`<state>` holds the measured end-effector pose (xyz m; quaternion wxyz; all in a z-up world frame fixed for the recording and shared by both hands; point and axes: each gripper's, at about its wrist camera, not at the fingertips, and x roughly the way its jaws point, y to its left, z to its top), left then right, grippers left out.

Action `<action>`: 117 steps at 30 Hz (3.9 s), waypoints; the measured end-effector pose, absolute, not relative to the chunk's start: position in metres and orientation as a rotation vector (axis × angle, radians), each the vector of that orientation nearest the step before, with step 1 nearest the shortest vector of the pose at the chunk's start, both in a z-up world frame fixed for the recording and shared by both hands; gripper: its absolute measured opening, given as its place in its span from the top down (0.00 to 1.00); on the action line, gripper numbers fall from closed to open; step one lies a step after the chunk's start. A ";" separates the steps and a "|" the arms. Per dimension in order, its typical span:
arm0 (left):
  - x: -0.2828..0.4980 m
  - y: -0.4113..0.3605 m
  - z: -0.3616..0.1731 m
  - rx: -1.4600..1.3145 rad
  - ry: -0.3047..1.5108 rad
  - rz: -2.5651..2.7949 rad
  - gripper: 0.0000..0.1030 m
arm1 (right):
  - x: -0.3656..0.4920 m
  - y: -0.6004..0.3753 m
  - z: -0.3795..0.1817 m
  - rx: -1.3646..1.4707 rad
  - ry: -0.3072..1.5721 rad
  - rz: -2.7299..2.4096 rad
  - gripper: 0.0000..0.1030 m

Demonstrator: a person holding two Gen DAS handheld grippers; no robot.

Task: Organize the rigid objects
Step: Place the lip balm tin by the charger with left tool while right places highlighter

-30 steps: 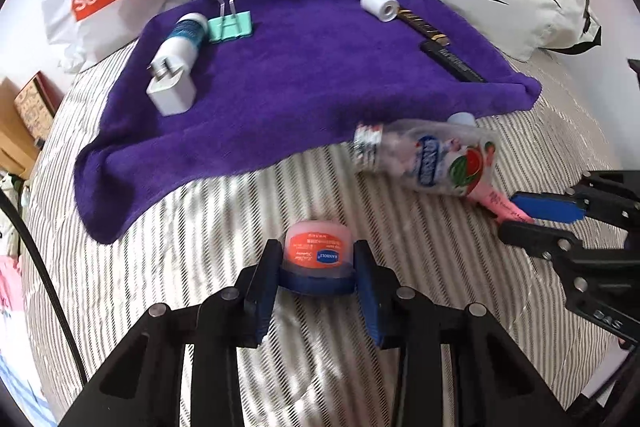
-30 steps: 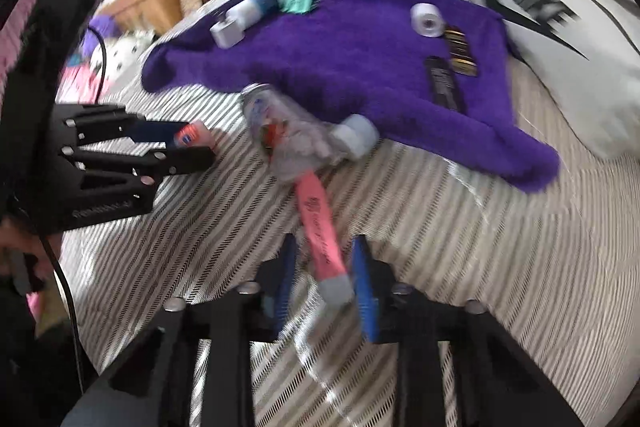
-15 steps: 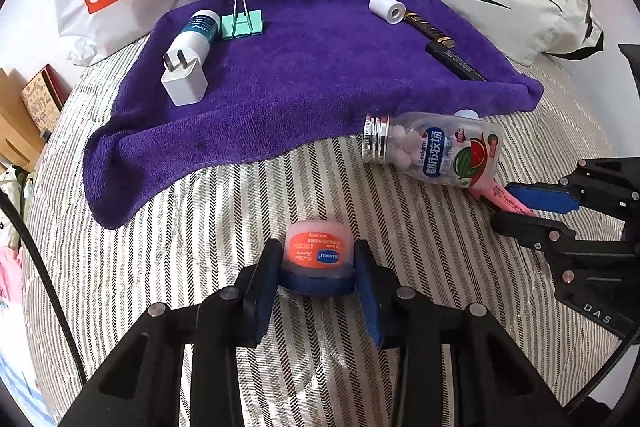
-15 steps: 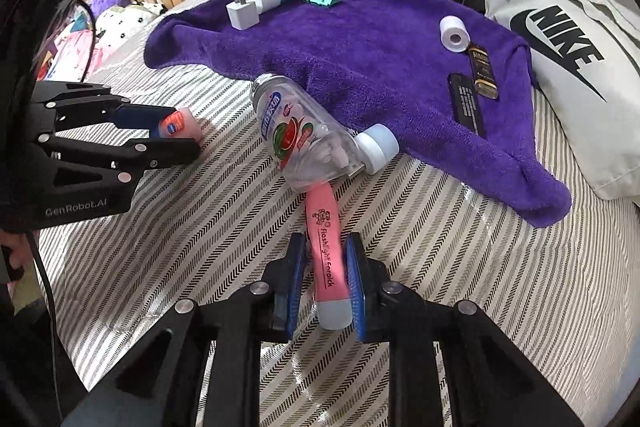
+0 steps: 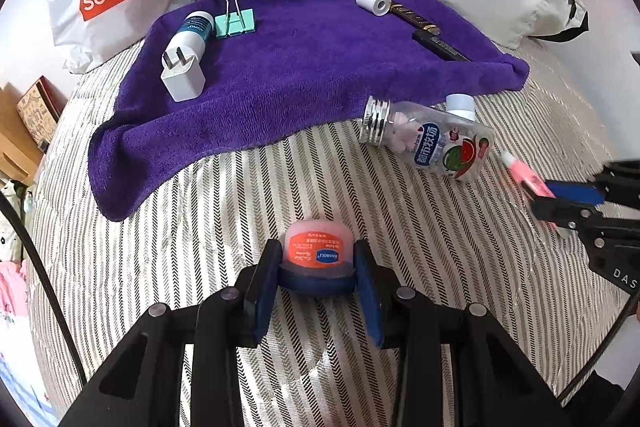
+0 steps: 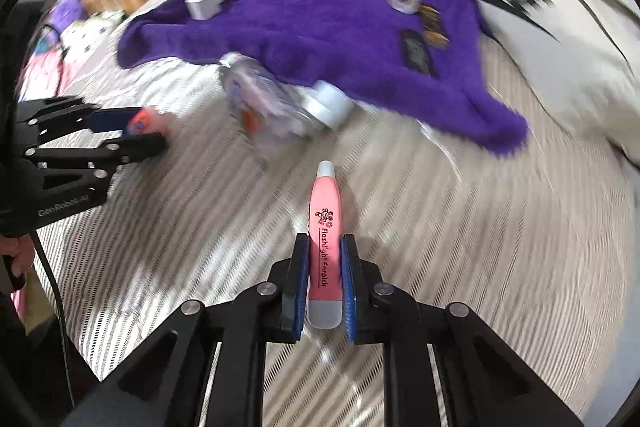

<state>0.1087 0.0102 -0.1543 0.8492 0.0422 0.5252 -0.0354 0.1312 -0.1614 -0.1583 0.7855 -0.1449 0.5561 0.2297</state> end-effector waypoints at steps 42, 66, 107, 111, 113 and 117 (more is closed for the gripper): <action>0.166 0.112 -0.092 -0.090 0.990 -0.035 0.66 | 0.217 -0.162 -0.094 -0.123 1.078 0.516 0.85; 0.222 0.115 -0.137 -0.079 1.094 -0.034 0.66 | 0.272 -0.142 -0.126 -0.133 1.140 0.507 0.85; 0.202 0.097 -0.127 -0.087 1.101 -0.042 0.35 | 0.312 -0.100 -0.162 -0.236 1.155 0.502 0.71; 0.185 0.098 -0.116 -0.104 1.068 -0.034 0.31 | 0.302 -0.106 -0.153 -0.178 1.154 0.550 0.61; 0.178 0.096 -0.110 -0.114 1.064 -0.036 0.31 | 0.294 -0.109 -0.145 -0.187 1.135 0.536 0.61; 0.168 0.082 -0.102 -0.122 1.052 -0.055 0.31 | 0.274 -0.125 -0.122 -0.179 1.101 0.521 0.61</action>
